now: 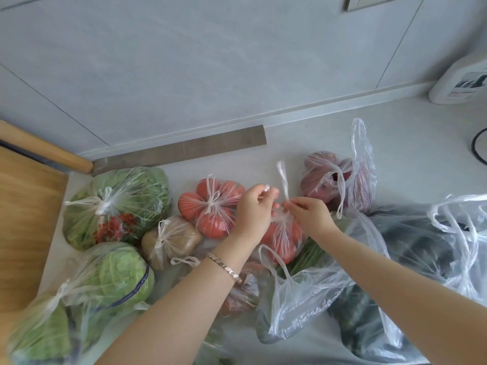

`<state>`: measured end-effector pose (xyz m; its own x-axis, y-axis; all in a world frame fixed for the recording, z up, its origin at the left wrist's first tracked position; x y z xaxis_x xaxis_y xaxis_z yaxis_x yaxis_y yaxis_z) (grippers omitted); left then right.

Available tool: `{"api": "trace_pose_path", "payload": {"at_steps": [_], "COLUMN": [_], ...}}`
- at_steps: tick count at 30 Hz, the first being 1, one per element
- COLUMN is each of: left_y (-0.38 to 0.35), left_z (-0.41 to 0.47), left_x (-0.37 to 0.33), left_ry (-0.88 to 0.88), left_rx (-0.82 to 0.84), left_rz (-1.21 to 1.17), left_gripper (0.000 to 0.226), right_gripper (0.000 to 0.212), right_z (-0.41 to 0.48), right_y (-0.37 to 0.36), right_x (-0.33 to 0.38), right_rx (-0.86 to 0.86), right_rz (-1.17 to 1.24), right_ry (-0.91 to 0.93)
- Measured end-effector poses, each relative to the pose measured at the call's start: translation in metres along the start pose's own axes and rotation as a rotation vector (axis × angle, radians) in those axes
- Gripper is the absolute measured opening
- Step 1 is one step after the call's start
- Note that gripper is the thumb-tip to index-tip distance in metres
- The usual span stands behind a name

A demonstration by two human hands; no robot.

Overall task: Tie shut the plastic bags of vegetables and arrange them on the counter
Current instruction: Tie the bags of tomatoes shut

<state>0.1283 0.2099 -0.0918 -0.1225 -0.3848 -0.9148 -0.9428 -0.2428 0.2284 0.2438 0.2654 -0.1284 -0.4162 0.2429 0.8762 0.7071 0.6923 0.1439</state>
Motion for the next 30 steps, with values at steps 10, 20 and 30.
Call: {"api": "trace_pose_path", "payload": {"at_steps": [10, 20, 30], "left_y": [0.001, -0.003, -0.008], "left_z": [0.016, 0.003, -0.013], "left_x": [-0.026, 0.007, 0.033], "left_ry": [-0.075, -0.027, -0.250], "left_rx": [0.129, 0.213, -0.196], "left_rz": [0.023, 0.529, 0.451], "left_gripper": [0.022, 0.030, 0.027], "right_gripper": [0.049, 0.021, 0.014], "right_z": [-0.001, -0.003, -0.012], "right_y": [-0.008, 0.003, -0.006], "right_x": [0.006, -0.003, -0.006], "right_rx": [0.267, 0.199, -0.015], "right_rz": [-0.489, 0.104, 0.216], "right_ry": [0.276, -0.032, 0.047]}}
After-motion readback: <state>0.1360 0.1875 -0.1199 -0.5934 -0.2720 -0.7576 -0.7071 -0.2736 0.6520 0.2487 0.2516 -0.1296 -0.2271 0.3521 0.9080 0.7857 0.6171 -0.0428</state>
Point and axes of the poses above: each hand's wrist, its own z-axis towards the middle knuckle, its own y-axis out of the back of the hand, x = y × z, the point moved 1 cm from there along z, towards the middle knuckle, and after that the axes turned 13 degrees about x, right-handed, at the moved point
